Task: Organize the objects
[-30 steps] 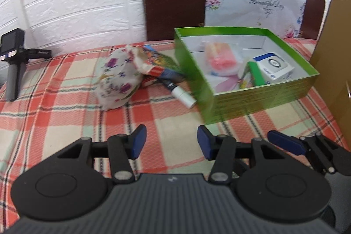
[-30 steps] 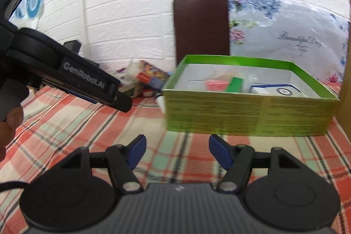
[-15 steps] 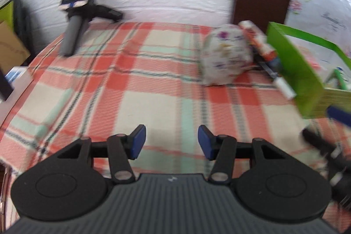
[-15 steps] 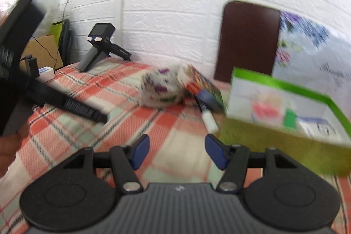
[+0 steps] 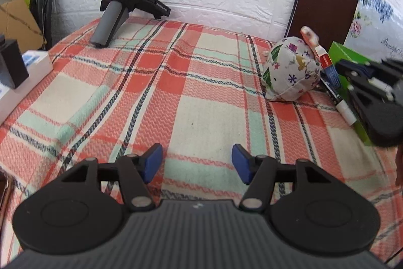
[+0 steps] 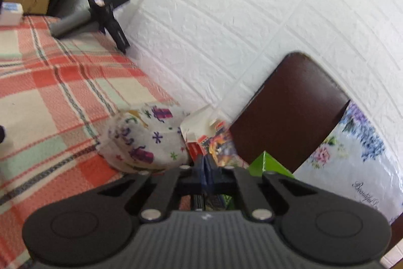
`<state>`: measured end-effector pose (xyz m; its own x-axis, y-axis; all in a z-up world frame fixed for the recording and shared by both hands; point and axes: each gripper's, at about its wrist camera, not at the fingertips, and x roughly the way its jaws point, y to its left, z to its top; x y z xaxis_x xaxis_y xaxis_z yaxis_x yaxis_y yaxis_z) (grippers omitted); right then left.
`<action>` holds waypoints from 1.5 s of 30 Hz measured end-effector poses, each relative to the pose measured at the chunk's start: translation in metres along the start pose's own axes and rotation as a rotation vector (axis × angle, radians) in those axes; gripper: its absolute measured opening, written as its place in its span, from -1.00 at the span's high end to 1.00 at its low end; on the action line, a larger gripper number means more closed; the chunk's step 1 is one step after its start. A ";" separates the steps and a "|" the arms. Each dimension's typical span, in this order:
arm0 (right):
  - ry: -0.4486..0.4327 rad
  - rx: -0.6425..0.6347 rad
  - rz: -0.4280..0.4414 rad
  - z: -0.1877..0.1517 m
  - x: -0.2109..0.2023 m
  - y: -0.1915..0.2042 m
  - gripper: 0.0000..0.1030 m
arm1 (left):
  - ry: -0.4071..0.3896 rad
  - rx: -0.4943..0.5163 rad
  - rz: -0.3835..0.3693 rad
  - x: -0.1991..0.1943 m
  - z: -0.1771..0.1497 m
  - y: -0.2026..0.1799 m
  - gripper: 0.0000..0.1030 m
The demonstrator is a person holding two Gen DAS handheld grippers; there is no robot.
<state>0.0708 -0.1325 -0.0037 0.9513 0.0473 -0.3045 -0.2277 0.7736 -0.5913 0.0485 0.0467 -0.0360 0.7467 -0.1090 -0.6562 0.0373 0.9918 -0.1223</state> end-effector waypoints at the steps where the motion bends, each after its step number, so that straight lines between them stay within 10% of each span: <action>1: -0.035 -0.029 0.014 -0.001 -0.015 0.001 0.94 | 0.010 -0.018 -0.015 -0.003 0.000 0.003 -0.21; 7: -0.093 -0.160 0.060 -0.009 -0.054 0.019 0.88 | 0.042 -0.039 -0.047 -0.009 -0.005 0.002 -0.22; 15: 0.062 -0.248 -0.031 0.013 0.020 0.016 0.02 | 0.055 -0.088 -0.069 -0.018 -0.010 0.014 -0.22; 21: 0.218 -0.320 -0.076 0.010 0.071 0.026 0.24 | 0.059 -0.115 -0.098 -0.016 -0.007 0.021 -0.22; 22: 0.213 -0.312 -0.070 0.009 0.070 0.025 0.61 | 0.060 -0.116 -0.101 -0.016 -0.007 0.022 -0.22; 26: 0.066 -0.274 -0.061 0.005 0.030 0.014 0.65 | 0.061 -0.115 -0.111 -0.017 -0.007 0.023 -0.22; 31: -0.088 -0.273 0.125 -0.016 -0.065 0.013 0.62 | 0.073 -0.140 -0.161 -0.025 -0.005 0.024 -0.23; 34: -0.084 -0.265 0.241 -0.037 -0.107 0.016 -0.10 | 0.078 -0.147 -0.195 -0.031 -0.002 0.021 -0.23; 45: 0.186 0.254 0.485 -0.078 -0.132 -0.020 -0.14 | 0.114 -0.029 -0.285 -0.041 0.000 -0.031 -0.25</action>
<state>-0.0666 -0.2039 -0.0100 0.6927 0.3399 -0.6361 -0.5499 0.8196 -0.1608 0.0167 0.0209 -0.0057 0.6298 -0.3905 -0.6714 0.2144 0.9182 -0.3330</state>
